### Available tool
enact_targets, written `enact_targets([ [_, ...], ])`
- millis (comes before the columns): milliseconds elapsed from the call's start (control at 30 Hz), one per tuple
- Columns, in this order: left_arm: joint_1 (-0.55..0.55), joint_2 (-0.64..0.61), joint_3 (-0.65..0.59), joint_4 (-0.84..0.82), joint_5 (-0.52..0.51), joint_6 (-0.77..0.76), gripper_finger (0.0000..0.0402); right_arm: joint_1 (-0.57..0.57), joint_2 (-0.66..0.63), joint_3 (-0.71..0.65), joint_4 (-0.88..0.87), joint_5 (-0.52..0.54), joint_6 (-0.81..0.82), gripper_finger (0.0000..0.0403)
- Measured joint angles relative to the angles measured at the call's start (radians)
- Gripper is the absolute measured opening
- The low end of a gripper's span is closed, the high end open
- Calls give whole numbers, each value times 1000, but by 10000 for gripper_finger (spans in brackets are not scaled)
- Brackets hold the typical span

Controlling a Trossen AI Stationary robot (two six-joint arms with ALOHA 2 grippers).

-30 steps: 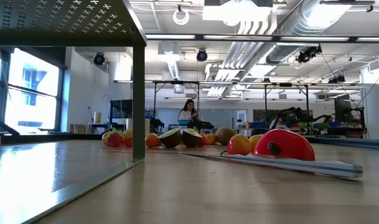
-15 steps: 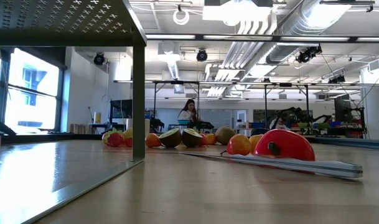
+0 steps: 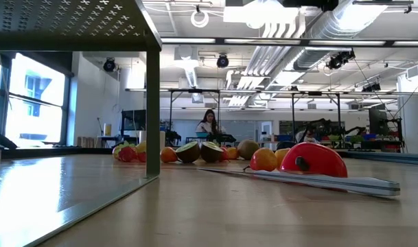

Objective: Pick & Place Fruit
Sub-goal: Put the pear into the red strainer bowl on the shelf

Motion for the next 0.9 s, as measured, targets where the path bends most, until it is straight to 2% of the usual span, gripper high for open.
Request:
enact_targets([
  [100,7,-30,1,-8,1,1,177,-31,13,0,-60,-64,1,258],
  [300,5,-64,0,-32,6,0,177,-113,93,0,-170,-98,35,258],
  [567,5,-55,0,-44,6,-17,177,-205,285,0,-237,-100,205,258],
  [800,5,-44,-1,-55,5,-23,177,-242,479,0,-246,-226,207,258],
  [900,5,-43,-1,-55,5,-23,177,-245,557,0,-246,-229,207,258],
])
